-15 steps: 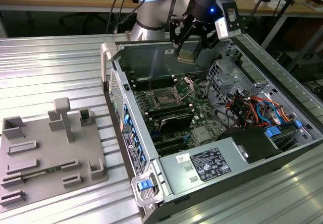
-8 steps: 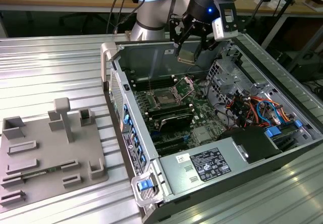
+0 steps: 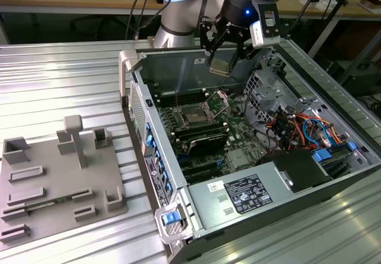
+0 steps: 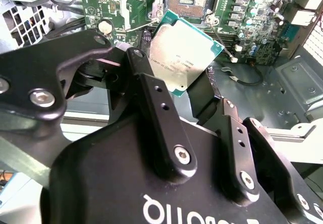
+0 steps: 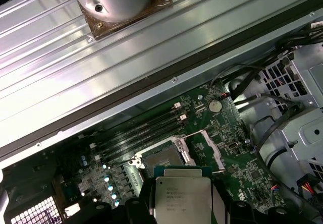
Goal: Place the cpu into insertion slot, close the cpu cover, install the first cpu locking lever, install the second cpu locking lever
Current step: 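Place the cpu into insertion slot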
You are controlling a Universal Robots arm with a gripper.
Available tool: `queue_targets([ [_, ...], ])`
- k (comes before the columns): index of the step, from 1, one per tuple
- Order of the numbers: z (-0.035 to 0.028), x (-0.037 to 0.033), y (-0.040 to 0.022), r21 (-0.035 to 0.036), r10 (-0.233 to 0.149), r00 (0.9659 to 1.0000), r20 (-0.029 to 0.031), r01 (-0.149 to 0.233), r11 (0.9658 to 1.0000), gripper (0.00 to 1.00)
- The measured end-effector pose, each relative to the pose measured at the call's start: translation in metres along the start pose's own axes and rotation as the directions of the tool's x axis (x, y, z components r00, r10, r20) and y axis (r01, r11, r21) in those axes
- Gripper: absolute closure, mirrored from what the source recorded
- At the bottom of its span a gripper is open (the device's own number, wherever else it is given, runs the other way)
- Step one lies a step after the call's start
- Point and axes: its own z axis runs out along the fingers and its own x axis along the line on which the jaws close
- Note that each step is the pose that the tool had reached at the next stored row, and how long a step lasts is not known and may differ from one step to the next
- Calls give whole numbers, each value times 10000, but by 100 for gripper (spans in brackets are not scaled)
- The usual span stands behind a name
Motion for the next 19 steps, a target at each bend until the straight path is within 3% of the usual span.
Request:
queue_targets([
  [7,0,-1,0,-1,38,10000,4,-38,10000,45],
  [11,3,-4,1,-15,665,9978,60,-664,9978,45],
  [14,6,-3,1,-29,1181,9929,105,-1181,9930,45],
  [19,13,-4,1,-57,1965,9804,172,-1964,9805,45],
])
